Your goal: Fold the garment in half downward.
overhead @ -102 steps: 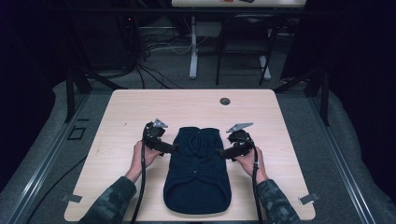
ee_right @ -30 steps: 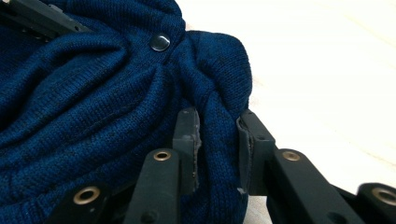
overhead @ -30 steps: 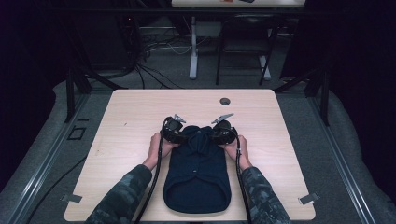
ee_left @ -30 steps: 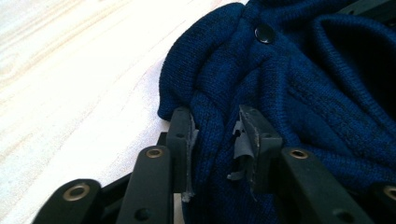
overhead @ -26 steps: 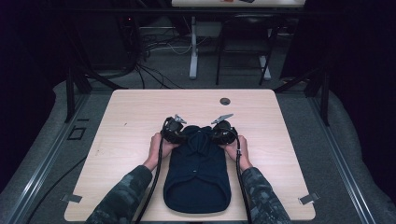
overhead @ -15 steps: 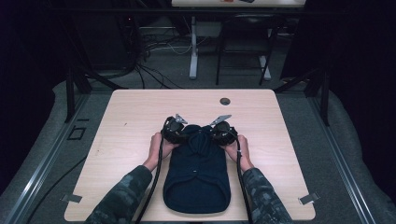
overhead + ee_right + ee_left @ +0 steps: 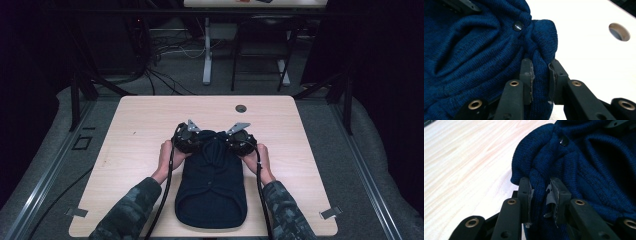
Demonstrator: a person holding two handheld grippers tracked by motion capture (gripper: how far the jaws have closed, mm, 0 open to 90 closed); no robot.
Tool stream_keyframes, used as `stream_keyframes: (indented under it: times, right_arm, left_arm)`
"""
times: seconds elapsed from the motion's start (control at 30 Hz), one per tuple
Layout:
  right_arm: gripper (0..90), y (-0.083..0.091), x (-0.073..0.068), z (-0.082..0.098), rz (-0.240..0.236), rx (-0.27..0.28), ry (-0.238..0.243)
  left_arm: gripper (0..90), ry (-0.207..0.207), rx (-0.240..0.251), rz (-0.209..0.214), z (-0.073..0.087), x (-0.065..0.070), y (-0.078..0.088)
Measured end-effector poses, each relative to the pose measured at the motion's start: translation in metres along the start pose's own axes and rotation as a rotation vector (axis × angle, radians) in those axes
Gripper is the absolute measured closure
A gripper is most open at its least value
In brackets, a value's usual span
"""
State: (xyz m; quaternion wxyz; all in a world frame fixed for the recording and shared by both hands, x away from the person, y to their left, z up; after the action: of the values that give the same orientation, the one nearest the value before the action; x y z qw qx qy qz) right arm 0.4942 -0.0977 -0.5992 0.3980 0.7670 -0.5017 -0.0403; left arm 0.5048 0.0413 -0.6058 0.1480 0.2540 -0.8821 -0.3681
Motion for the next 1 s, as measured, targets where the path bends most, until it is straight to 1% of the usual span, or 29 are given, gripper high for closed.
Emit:
stream_keyframes:
  times: [0.03, 0.1, 0.2, 0.3, 0.33, 0.37, 0.4, 0.47, 0.5, 0.53, 0.57, 0.6, 0.63, 0.67, 0.7, 0.73, 0.77, 0.8, 0.83, 0.93, 1.0]
  right_arm:
    - [75.5, 0.000, 0.000, 0.000, 0.000, 0.000, 0.000]
    - [75.6, 0.005, 0.000, -0.003, 0.005, 0.017, 0.006]
    - [75.7, 0.012, 0.001, -0.009, 0.024, 0.043, 0.026]
    - [75.8, 0.015, 0.002, -0.011, 0.026, 0.051, 0.036]
    - [75.8, 0.016, 0.003, -0.012, 0.037, 0.057, 0.039]
    - [75.8, 0.019, 0.004, -0.014, 0.034, 0.065, 0.038]
    - [75.8, 0.020, 0.004, -0.016, 0.036, 0.072, 0.039]
    - [75.9, 0.021, 0.005, -0.017, 0.039, 0.074, 0.043]
    - [76.0, 0.023, 0.005, -0.017, 0.037, 0.075, 0.054]
    - [76.0, 0.025, 0.006, -0.020, 0.045, 0.087, 0.059]
    - [76.0, 0.026, 0.007, -0.020, 0.046, 0.087, 0.066]
    - [75.9, 0.028, 0.007, -0.022, 0.052, 0.095, 0.066]
    - [75.9, 0.028, 0.007, -0.022, 0.052, 0.095, 0.066]
    - [75.9, 0.029, 0.008, -0.023, 0.055, 0.096, 0.073]
    - [76.0, 0.030, 0.009, -0.024, 0.062, 0.101, 0.078]
    - [76.0, 0.032, 0.011, -0.027, 0.068, 0.112, 0.084]
    - [76.0, 0.034, 0.011, -0.028, 0.069, 0.115, 0.087]
    - [76.0, 0.035, 0.012, -0.029, 0.078, 0.122, 0.087]
    - [76.0, 0.035, 0.012, -0.029, 0.078, 0.122, 0.087]
    - [76.2, 0.038, 0.014, -0.033, 0.088, 0.137, 0.096]
    - [76.4, 0.042, 0.017, -0.036, 0.100, 0.150, 0.117]
  left_arm:
    - [73.0, -0.004, 0.003, -0.002, -0.001, 0.000, 0.002]
    - [73.0, -0.003, 0.014, 0.000, -0.004, 0.000, 0.005]
    - [72.9, -0.016, 0.028, -0.003, -0.009, 0.002, 0.011]
    - [73.0, -0.022, 0.037, -0.005, -0.012, 0.003, 0.014]
    - [73.0, -0.027, 0.038, -0.007, -0.013, 0.003, 0.015]
    - [73.0, -0.029, 0.045, -0.011, -0.015, 0.003, 0.016]
    - [73.0, -0.033, 0.042, -0.009, -0.016, 0.003, 0.018]
    - [73.0, -0.038, 0.051, -0.012, -0.019, 0.004, 0.020]
    - [73.0, -0.041, 0.054, -0.016, -0.020, 0.004, 0.021]
    - [73.0, -0.050, 0.055, -0.010, -0.022, 0.006, 0.023]
    - [73.1, -0.050, 0.055, -0.010, -0.022, 0.006, 0.023]
    - [73.0, -0.060, 0.064, -0.013, -0.025, 0.007, 0.026]
    - [73.0, -0.060, 0.064, -0.013, -0.025, 0.007, 0.026]
    - [73.0, -0.067, 0.069, -0.012, -0.027, 0.007, 0.027]
    - [73.1, -0.074, 0.068, -0.017, -0.028, 0.007, 0.029]
    - [73.2, -0.082, 0.079, -0.019, -0.031, 0.008, 0.032]
    - [73.3, -0.082, 0.079, -0.019, -0.031, 0.008, 0.032]
    - [73.4, -0.095, 0.083, -0.026, -0.034, 0.008, 0.034]
    - [73.5, -0.095, 0.083, -0.026, -0.034, 0.008, 0.034]
    - [73.7, -0.115, 0.090, -0.036, -0.038, 0.009, 0.038]
    - [73.9, -0.127, 0.099, -0.042, -0.041, 0.010, 0.041]
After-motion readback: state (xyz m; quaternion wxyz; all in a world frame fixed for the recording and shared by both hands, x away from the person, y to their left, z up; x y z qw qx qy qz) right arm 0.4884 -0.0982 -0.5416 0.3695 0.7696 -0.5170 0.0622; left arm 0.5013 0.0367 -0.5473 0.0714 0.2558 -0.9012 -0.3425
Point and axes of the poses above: each handheld gripper's, and its own axes: y roughly backward along the jaws, z roughly out of its underside, x roughly to its right, the point moved 10 cm from there along -y, roughly forward along the jaws, and after that the axes turned 13 degrees about z, right-handed, at the moved point
